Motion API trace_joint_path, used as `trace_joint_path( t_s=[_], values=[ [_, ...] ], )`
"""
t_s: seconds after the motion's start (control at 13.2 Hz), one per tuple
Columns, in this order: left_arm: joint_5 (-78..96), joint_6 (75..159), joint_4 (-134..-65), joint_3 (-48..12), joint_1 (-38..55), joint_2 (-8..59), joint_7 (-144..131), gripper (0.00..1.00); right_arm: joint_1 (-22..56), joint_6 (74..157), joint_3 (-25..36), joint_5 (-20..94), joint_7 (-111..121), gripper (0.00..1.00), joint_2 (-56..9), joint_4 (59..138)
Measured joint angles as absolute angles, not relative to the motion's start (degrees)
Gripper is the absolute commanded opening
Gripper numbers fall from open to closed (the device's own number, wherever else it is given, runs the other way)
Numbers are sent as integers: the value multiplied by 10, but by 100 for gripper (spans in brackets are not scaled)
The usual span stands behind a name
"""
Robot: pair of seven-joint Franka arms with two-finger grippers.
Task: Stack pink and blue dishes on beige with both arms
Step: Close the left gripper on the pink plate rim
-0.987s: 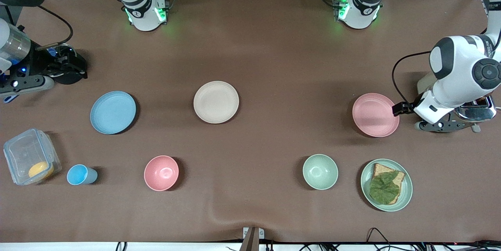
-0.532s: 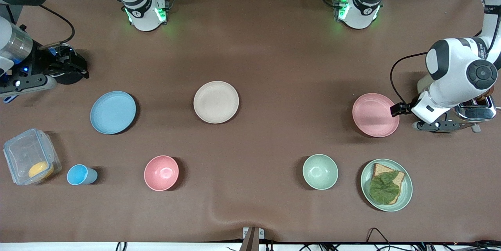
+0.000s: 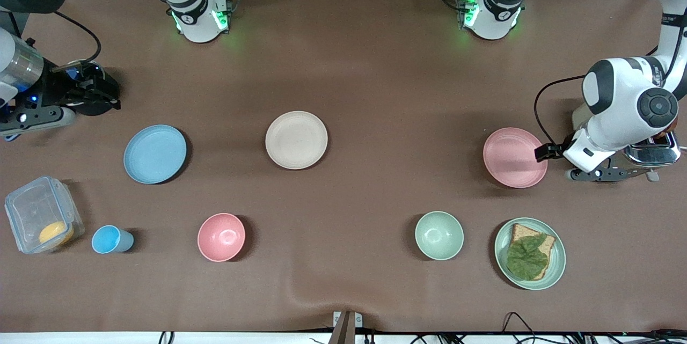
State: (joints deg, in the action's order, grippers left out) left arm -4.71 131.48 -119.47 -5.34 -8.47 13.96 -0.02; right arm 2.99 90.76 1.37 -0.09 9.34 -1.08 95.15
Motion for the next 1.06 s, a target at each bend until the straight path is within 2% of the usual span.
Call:
trace_joint_path(
  t_s=[1.06],
  values=[
    [-47, 1326, -1195, -54, -95, 162, 0, 100, 27, 908, 16, -1, 93, 100, -14, 951]
  ],
)
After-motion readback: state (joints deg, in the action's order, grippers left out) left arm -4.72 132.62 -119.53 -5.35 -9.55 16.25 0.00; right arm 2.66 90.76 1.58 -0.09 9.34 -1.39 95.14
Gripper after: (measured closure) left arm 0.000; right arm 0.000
